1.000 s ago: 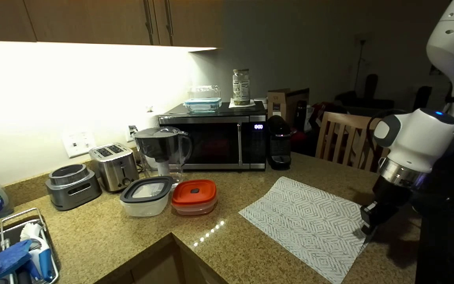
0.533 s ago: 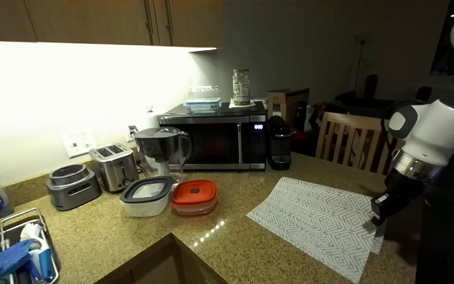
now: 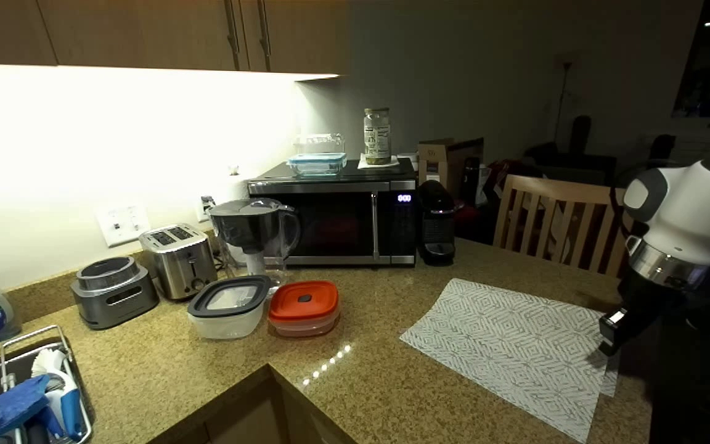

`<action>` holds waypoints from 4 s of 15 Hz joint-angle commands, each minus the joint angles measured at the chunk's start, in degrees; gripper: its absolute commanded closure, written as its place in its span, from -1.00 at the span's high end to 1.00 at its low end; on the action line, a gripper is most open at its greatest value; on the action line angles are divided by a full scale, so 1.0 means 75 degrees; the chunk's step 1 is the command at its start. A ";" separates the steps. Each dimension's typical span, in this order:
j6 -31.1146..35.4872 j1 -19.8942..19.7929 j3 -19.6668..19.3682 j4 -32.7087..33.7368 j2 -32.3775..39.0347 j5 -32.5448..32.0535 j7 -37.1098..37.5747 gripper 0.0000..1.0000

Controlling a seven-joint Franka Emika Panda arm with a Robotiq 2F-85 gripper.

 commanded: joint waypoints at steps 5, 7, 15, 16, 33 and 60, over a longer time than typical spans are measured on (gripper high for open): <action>-0.0684 0.2085 -0.2475 0.0017 0.0624 0.1172 -0.2526 -0.99; -0.0826 0.2591 -0.2967 0.0002 0.0577 0.1668 -0.3136 -0.99; -0.1310 0.3929 -0.4026 -0.0098 0.0420 0.3907 -0.6328 -0.99; -0.1383 0.4023 -0.4064 -0.0098 0.0409 0.4192 -0.6779 -0.99; -0.5066 0.2401 0.0023 -0.0128 -0.2996 1.2618 -1.5301 -0.99; -0.6471 0.1168 0.2102 0.1304 -0.4628 1.6485 -1.3165 -0.99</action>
